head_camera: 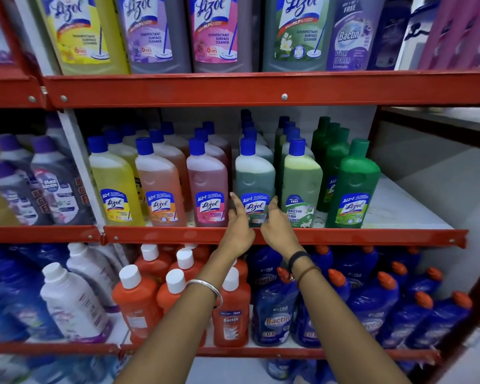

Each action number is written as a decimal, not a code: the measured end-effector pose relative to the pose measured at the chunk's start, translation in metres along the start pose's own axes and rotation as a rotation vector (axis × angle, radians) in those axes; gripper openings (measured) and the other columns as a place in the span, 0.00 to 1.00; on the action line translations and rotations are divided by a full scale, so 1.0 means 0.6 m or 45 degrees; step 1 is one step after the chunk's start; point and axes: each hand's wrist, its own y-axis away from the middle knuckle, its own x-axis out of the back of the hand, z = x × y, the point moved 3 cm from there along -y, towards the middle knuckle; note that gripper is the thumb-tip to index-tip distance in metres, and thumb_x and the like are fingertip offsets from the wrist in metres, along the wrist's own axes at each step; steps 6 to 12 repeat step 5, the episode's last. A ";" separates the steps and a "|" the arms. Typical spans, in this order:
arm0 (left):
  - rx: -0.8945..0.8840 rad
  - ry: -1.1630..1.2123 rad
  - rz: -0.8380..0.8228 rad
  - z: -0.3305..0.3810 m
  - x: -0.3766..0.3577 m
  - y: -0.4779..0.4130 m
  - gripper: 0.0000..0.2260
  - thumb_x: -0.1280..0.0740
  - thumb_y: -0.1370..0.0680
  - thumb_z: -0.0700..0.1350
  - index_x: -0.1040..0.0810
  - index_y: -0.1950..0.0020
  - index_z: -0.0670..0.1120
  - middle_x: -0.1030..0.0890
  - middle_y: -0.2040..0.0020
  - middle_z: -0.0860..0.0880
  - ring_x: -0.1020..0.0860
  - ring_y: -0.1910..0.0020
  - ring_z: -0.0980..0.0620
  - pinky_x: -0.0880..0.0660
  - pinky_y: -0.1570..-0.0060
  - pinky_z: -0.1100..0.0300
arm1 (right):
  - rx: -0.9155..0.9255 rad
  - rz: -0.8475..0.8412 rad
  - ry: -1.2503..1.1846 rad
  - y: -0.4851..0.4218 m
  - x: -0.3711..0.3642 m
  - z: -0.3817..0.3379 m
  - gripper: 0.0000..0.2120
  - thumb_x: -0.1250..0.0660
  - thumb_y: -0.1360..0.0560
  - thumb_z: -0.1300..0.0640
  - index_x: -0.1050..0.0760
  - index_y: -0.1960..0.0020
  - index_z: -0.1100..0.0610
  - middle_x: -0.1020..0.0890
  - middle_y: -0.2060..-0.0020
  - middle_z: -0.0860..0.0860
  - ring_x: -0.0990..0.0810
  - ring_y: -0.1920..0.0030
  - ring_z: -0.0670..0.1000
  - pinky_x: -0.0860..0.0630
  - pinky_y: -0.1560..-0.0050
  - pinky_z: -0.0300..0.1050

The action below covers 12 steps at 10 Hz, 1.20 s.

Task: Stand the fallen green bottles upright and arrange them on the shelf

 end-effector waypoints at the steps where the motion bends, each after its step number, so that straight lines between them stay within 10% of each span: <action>1: 0.046 -0.017 -0.012 0.006 0.002 0.006 0.41 0.41 0.24 0.34 0.72 0.28 0.47 0.44 0.27 0.37 0.36 0.31 0.40 0.35 0.33 0.50 | -0.025 -0.032 -0.020 0.005 0.007 0.001 0.31 0.46 0.24 0.68 0.55 0.25 0.65 0.27 0.36 0.64 0.26 0.38 0.60 0.28 0.41 0.49; 4: 0.108 -0.026 -0.086 0.019 0.009 0.032 0.40 0.42 0.25 0.33 0.70 0.27 0.45 0.46 0.26 0.36 0.36 0.31 0.39 0.35 0.34 0.51 | -0.083 -0.131 -0.065 0.033 0.020 -0.008 0.25 0.46 0.24 0.65 0.43 0.28 0.67 0.23 0.40 0.64 0.24 0.40 0.61 0.28 0.45 0.48; 5: 0.046 -0.048 0.038 0.042 0.013 0.058 0.36 0.41 0.26 0.32 0.58 0.24 0.42 0.40 0.30 0.37 0.35 0.32 0.39 0.35 0.34 0.52 | 0.048 0.004 -0.021 0.058 0.047 -0.022 0.09 0.43 0.25 0.63 0.25 0.54 0.62 0.20 0.60 0.59 0.22 0.57 0.59 0.28 0.58 0.46; 12: 0.046 -0.048 0.038 0.042 0.013 0.058 0.36 0.41 0.26 0.32 0.58 0.24 0.42 0.40 0.30 0.37 0.35 0.32 0.39 0.35 0.34 0.52 | 0.048 0.004 -0.021 0.058 0.047 -0.022 0.09 0.43 0.25 0.63 0.25 0.54 0.62 0.20 0.60 0.59 0.22 0.57 0.59 0.28 0.58 0.46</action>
